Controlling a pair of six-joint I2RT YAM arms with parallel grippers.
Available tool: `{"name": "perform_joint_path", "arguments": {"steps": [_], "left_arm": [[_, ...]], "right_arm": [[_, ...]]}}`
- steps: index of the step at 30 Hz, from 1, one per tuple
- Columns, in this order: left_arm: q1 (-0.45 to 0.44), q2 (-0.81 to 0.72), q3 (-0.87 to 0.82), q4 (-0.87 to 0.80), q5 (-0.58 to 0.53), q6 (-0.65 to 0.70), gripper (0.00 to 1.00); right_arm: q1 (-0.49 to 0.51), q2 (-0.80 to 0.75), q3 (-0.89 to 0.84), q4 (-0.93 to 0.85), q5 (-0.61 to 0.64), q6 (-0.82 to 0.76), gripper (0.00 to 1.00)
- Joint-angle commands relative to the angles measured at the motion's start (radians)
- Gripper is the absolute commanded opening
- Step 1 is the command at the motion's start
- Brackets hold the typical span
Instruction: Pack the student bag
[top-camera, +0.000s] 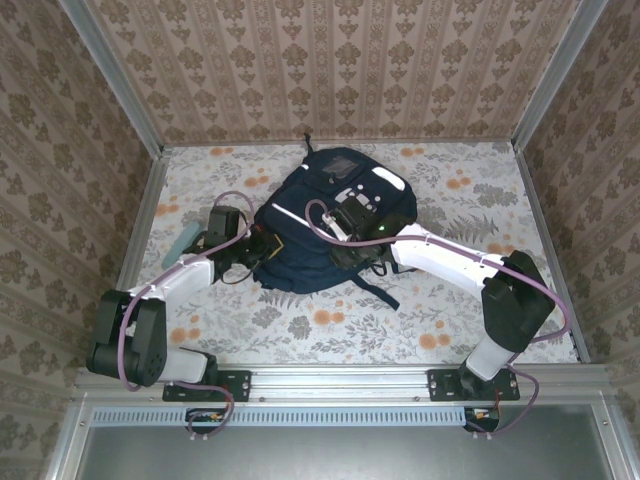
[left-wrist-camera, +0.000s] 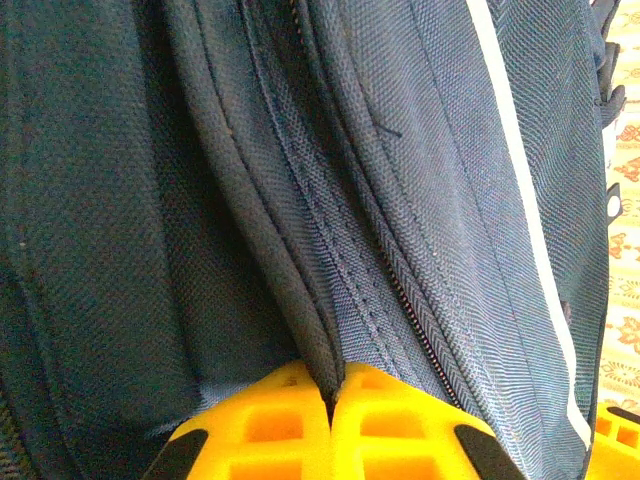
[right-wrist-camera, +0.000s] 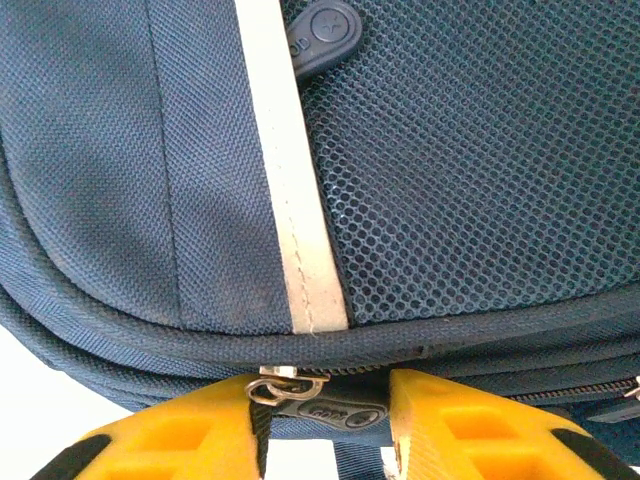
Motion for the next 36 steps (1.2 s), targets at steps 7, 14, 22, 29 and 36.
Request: {"name": "perform_joint_path", "arguments": {"steps": [7, 14, 22, 29, 36], "left_arm": [[-0.002, 0.003, 0.025, 0.028, 0.052, 0.003, 0.00], [-0.003, -0.004, 0.032, 0.021, 0.065, 0.014, 0.00], [0.021, -0.072, 0.081, -0.147, 0.001, 0.111, 0.50], [0.021, -0.086, 0.125, -0.195, -0.035, 0.175, 0.54], [-0.038, 0.010, 0.207, -0.117, -0.008, 0.246, 0.47]], "right_arm": [[-0.003, 0.007, 0.020, 0.019, 0.092, 0.016, 0.16], [-0.010, -0.031, -0.014, 0.046, 0.154, 0.080, 0.01], [-0.091, -0.059, -0.060, 0.039, 0.131, 0.164, 0.00], [-0.207, -0.082, -0.091, 0.059, -0.090, 0.201, 0.00], [-0.208, -0.079, -0.092, 0.033, -0.324, 0.150, 0.00]]}}
